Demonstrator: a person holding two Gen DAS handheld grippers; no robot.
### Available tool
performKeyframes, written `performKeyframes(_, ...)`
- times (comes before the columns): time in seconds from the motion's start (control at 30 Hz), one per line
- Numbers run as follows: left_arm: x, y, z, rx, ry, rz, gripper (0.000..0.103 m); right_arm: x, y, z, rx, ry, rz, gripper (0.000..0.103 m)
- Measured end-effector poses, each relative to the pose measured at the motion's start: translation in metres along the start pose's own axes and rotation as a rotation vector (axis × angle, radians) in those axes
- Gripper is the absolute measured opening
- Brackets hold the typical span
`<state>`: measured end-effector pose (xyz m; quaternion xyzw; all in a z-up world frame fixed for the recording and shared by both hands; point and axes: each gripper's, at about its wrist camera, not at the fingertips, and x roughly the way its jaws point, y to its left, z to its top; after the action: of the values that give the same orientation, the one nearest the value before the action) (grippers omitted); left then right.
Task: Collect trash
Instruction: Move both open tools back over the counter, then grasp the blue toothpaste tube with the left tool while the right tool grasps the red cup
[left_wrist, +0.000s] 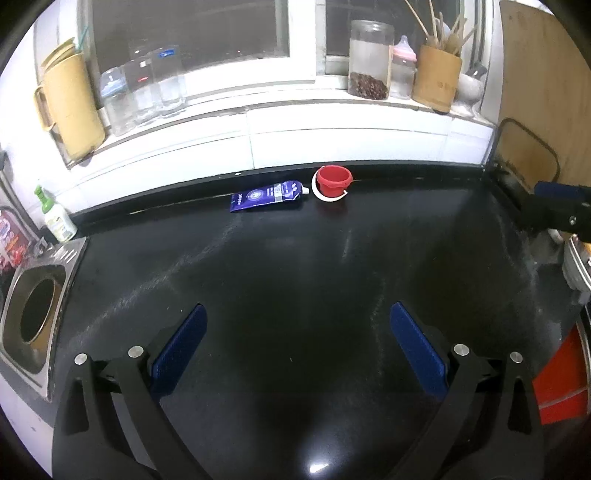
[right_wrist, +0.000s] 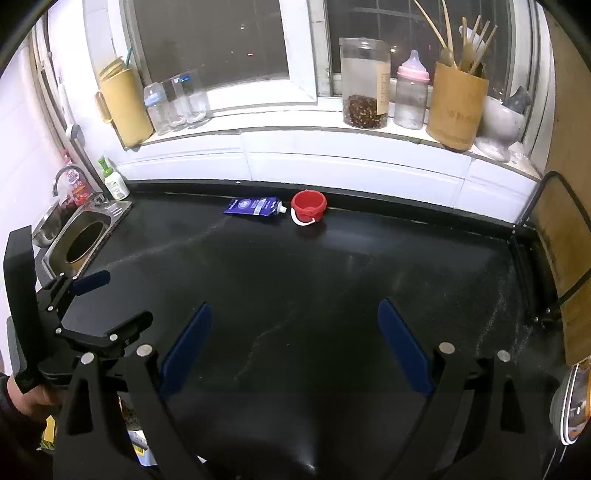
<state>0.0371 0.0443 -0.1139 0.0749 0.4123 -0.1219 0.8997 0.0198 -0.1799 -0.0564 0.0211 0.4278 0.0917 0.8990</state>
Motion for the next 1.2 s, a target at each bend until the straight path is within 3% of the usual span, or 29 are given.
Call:
performKeyframes(0.33, 0.061, 0.016, 0.027, 0.115, 0.041, 0.005, 0.096, 0.04, -0.007, 0.019, 0.002, 0.032, 0.018, 0.088)
performKeyframes(0.73, 0.187, 0.038, 0.091, 0.331, 0.047, 0.002, 0.096, 0.151, -0.03, 0.058, 0.022, 0.151, 0.021, 0.088)
performKeyframes(1.0, 0.279, 0.05, 0.126, 0.512, 0.087, -0.078, 0.096, 0.239, -0.032, 0.085, -0.004, 0.231, 0.046, 0.088)
performKeyframes(1.2, 0.308, 0.063, 0.14, 0.608, 0.082, -0.228, 0.096, 0.289, -0.032, 0.102, -0.032, 0.255, 0.079, 0.088)
